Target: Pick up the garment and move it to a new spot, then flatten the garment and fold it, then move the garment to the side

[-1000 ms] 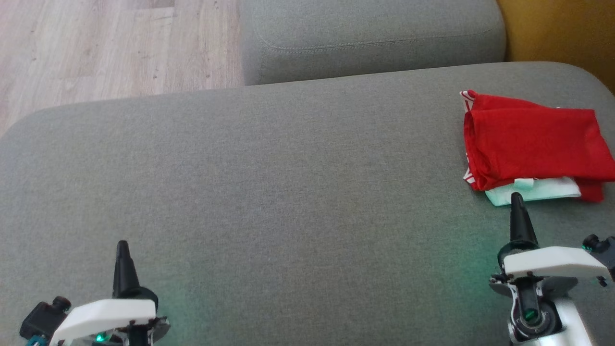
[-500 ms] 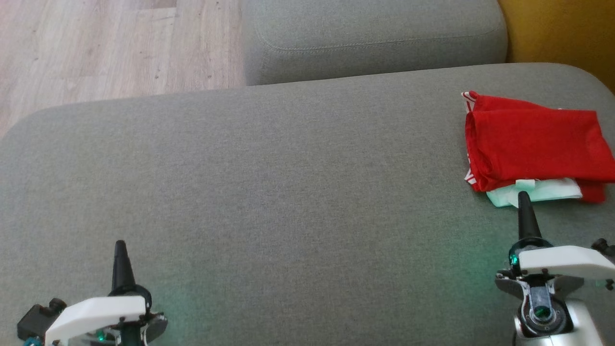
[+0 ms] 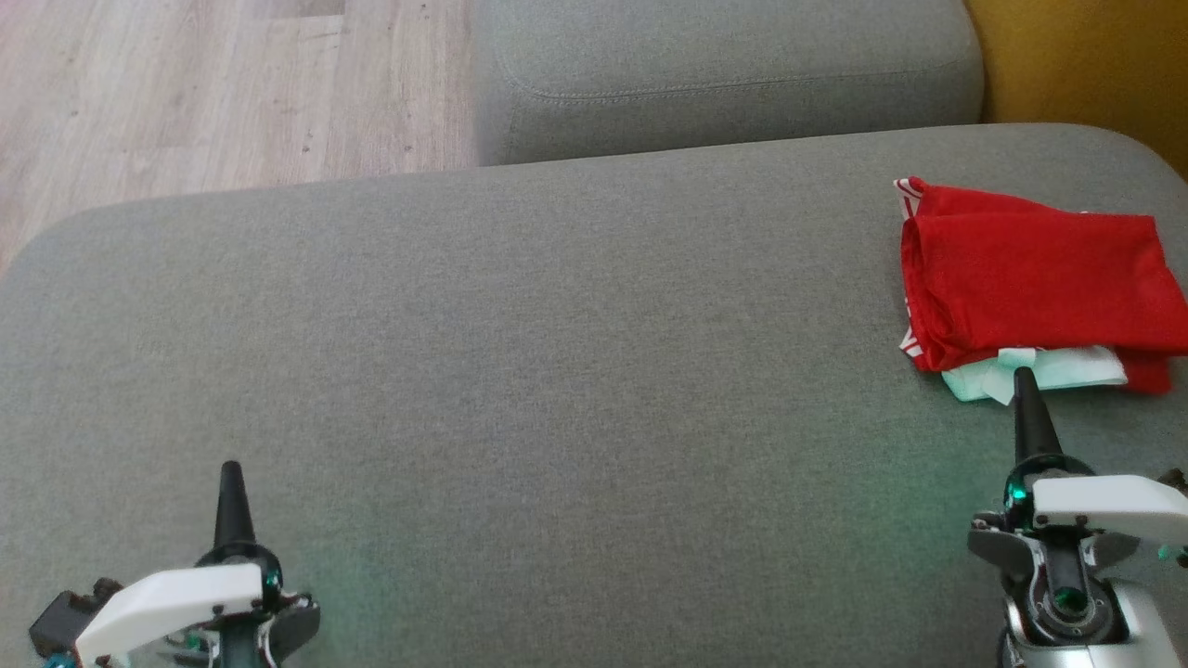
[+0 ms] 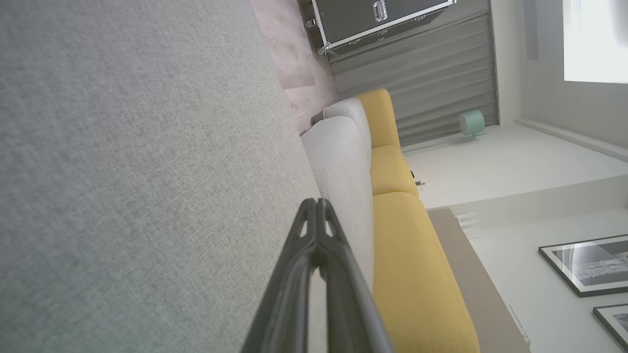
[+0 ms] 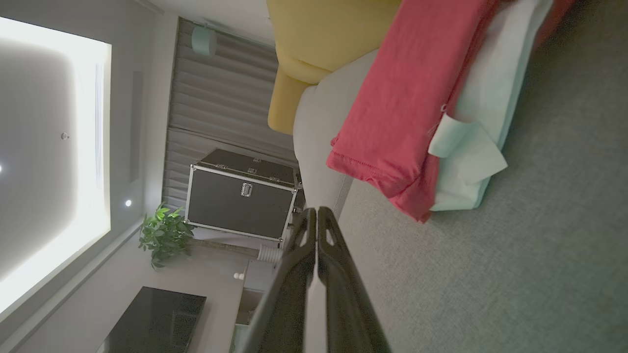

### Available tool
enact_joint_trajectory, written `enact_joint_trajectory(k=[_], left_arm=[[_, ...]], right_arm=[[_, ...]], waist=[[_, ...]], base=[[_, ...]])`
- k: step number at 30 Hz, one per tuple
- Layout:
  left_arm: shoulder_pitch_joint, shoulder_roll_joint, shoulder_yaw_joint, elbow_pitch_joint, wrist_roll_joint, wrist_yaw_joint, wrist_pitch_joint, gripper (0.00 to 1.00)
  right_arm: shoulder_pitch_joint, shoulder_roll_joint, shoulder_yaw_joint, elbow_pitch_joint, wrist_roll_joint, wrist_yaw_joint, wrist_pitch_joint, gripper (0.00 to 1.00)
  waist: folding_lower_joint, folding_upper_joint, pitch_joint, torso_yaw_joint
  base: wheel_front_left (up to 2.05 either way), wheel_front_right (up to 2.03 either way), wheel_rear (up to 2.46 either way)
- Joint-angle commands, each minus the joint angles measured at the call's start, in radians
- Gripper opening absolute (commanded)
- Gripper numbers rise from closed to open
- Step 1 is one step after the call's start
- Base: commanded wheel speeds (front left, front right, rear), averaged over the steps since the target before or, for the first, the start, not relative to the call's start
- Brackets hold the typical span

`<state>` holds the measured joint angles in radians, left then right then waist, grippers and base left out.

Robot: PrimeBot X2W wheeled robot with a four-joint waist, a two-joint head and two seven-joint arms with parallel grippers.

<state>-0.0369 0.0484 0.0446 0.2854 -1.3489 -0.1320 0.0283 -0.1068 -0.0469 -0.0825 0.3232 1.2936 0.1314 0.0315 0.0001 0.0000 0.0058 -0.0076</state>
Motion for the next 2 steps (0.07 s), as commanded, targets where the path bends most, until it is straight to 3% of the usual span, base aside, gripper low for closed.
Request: enact_joint_trajectory(k=[1, 2], left_arm=[[-0.054, 0.004, 0.037, -0.035, -0.026, 0.001, 0.01, 0.0], [-0.055, 0.004, 0.038, -0.036, -0.036, 0.001, 0.013, 0.0]], right_arm=[[-0.014, -0.004, 0.008, -0.043, 0.035, -0.001, 0.011, 0.0], [-0.013, -0.004, 0.007, -0.044, 0.046, -0.001, 0.013, 0.0]], waist=[[0.0, 0.0, 0.0, 0.0], [0.0, 0.0, 0.0, 0.001]], base=[[0.0, 0.0, 0.0], [0.0, 0.0, 0.0]])
